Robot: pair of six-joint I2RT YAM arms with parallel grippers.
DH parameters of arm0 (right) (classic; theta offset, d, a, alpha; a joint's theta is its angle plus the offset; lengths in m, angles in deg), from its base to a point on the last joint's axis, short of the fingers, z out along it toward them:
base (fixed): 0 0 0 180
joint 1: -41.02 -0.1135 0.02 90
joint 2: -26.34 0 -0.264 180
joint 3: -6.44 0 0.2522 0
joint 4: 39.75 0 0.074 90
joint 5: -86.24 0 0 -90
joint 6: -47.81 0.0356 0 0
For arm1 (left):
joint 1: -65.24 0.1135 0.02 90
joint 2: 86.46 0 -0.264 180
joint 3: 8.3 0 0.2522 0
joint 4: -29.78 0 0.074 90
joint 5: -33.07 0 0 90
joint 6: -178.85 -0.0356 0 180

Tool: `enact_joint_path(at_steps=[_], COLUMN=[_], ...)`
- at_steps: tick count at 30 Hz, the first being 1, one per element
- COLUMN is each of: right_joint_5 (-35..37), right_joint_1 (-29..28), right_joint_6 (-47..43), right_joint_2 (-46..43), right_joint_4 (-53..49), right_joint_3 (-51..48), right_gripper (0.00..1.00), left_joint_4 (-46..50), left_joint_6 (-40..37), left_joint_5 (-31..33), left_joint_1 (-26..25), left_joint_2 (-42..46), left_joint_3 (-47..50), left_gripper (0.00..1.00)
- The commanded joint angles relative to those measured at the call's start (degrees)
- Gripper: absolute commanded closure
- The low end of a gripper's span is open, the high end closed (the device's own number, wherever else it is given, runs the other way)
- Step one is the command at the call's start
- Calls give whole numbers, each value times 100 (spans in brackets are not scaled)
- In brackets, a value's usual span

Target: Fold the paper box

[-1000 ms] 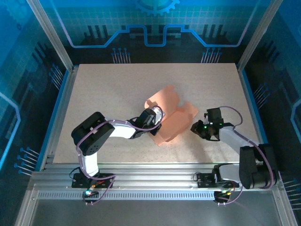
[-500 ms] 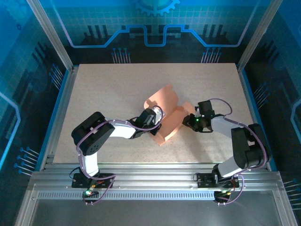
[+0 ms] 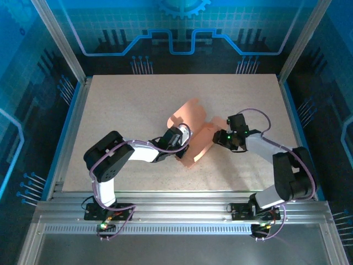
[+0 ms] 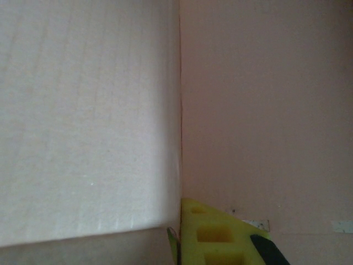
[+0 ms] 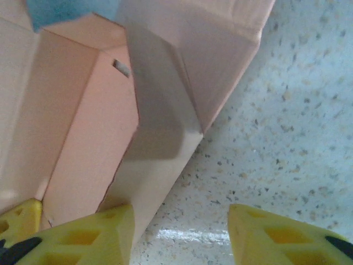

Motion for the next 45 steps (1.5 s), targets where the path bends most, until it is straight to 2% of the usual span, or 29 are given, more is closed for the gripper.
enact_joint_path(at_steps=[1, 5, 9, 14, 18, 22, 27, 30, 37, 45], right_joint_5=[-169, -322, -437, -453, -293, -309, -176, -114, -222, -287], right_joint_1=[182, 267, 252, 224, 319, 460, 619, 684, 602, 317], right_joint_6=[-529, -704, -884, -1328, -1452, -1366, -951, -915, -1491, -2100], right_joint_2=[89, 510, 826, 577, 167, 27, -329, -346, 510, 979], right_joint_4=[20, 32, 24, 327, 367, 309, 545, 438, -430, -763], right_joint_3=[245, 600, 710, 478, 241, 195, -112, -62, 792, 1328], right_gripper=[47, 48, 60, 64, 55, 52, 43, 42, 58, 62], left_joint_4=[581, 546, 549, 578, 626, 682, 708, 691, 658, 656], left_joint_6=[-17, 22, 14, 5, -16, -20, -20, -21, -14, -21], left_joint_5=[-259, -323, -266, -240, -249, -256, -238, -238, -257, -242], left_joint_1=[-33, -32, -28, -23, -14, -21, -19, -14, -6, -12], left_joint_2=[-286, -306, -270, -260, -277, -330, -339, -344, -348, -317], left_joint_3=[135, 110, 175, 213, 150, 64, 71, 94, 77, 125], left_gripper=[95, 95, 95, 94, 95, 95, 95, 94, 94, 94])
